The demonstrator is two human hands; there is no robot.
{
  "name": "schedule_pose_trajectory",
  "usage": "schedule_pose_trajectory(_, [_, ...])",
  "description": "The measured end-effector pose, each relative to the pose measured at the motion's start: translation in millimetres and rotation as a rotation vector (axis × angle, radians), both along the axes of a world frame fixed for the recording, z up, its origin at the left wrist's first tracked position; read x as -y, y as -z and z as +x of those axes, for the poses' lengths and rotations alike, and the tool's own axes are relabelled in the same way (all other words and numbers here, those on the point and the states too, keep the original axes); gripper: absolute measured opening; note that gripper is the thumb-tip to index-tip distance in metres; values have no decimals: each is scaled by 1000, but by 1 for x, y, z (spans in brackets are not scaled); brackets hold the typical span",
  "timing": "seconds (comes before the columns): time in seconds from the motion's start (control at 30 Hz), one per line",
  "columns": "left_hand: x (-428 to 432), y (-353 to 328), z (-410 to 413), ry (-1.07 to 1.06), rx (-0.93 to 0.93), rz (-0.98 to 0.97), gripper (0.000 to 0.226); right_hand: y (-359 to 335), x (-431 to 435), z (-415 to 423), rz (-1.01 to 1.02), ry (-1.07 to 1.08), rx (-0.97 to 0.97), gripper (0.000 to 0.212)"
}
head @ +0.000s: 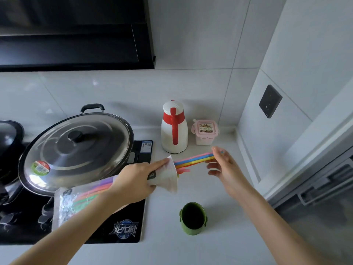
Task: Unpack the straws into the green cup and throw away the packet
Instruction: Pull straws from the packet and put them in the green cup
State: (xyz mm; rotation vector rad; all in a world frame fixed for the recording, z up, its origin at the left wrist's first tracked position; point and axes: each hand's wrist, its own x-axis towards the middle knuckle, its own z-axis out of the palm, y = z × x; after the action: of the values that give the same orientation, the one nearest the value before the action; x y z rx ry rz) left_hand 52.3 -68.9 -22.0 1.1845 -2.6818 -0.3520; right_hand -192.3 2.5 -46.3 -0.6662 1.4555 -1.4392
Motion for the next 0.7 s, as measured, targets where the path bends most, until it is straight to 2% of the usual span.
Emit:
schedule_pose_trajectory(0.1, [-3, 5, -6, 9, -25, -9, 77, 6, 5, 25, 75, -106, 176, 51])
schedule_pose_trajectory(0.17, [-6, 7, -11, 9, -21, -5, 76, 7, 8, 41, 24, -104, 322, 49])
schedule_pose_trajectory(0.27, [-11, 10, -14, 15, -10, 0, 77, 2, 13, 52, -56, 14, 503, 28])
schedule_pose_trajectory(0.4, [-15, 15, -2, -4, 1, 8, 77, -2, 20, 27, -182, 310, 827, 37])
schedule_pose_trajectory(0.57, [-24, 24, 15, -11, 15, 30, 74, -15, 17, -14, -250, 542, 747, 47])
schedule_pose_trajectory(0.7, [-23, 32, 37, -71, 121, 11, 76, -42, -2, -46, -300, 598, 441, 52])
